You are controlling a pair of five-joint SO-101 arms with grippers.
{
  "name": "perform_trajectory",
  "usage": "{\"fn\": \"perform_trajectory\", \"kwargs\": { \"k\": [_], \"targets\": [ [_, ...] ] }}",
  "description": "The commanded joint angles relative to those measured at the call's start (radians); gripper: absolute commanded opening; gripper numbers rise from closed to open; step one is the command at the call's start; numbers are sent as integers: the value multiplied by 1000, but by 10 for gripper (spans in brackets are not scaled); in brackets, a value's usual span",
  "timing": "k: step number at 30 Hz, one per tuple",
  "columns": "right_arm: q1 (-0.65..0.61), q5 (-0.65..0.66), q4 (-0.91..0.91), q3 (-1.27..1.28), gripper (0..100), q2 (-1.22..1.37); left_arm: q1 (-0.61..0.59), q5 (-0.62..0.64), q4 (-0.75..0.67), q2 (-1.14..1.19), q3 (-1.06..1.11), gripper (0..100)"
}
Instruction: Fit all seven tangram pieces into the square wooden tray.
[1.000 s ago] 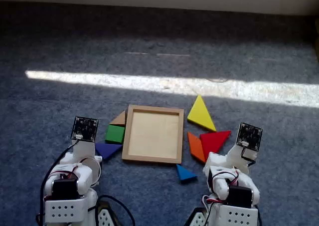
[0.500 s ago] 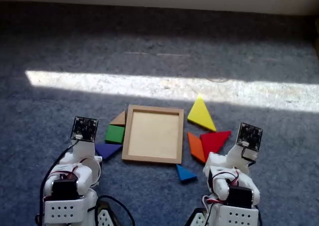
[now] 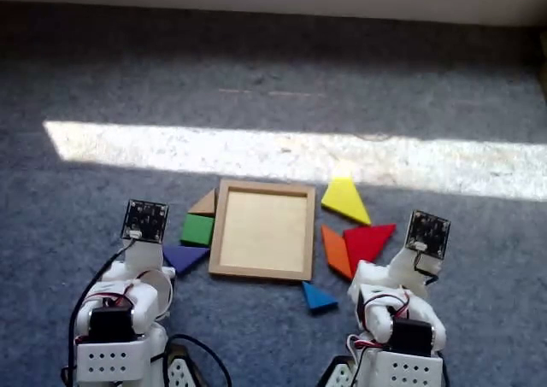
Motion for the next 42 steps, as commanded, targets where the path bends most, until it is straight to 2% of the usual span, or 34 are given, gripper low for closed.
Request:
{"fn": "perform_trajectory", "kwargs": {
  "k": [1,29,31,35,42],
  "targets": [
    [-2,11,7,122,9,-13,-12,-8,6,-45,21,7],
    [-8,14,7,117,10,-15,-12,-8,6,-45,21,7],
    [-12,81,-8,53,12,-15,-12,-8,6,-45,21,7],
    [13,308,-28,-130,12,-15,-12,-8,6,-45,21,7],
    [24,210,-28,-472,9,7,-12,-8,6,-45,21,7]
  ]
}}
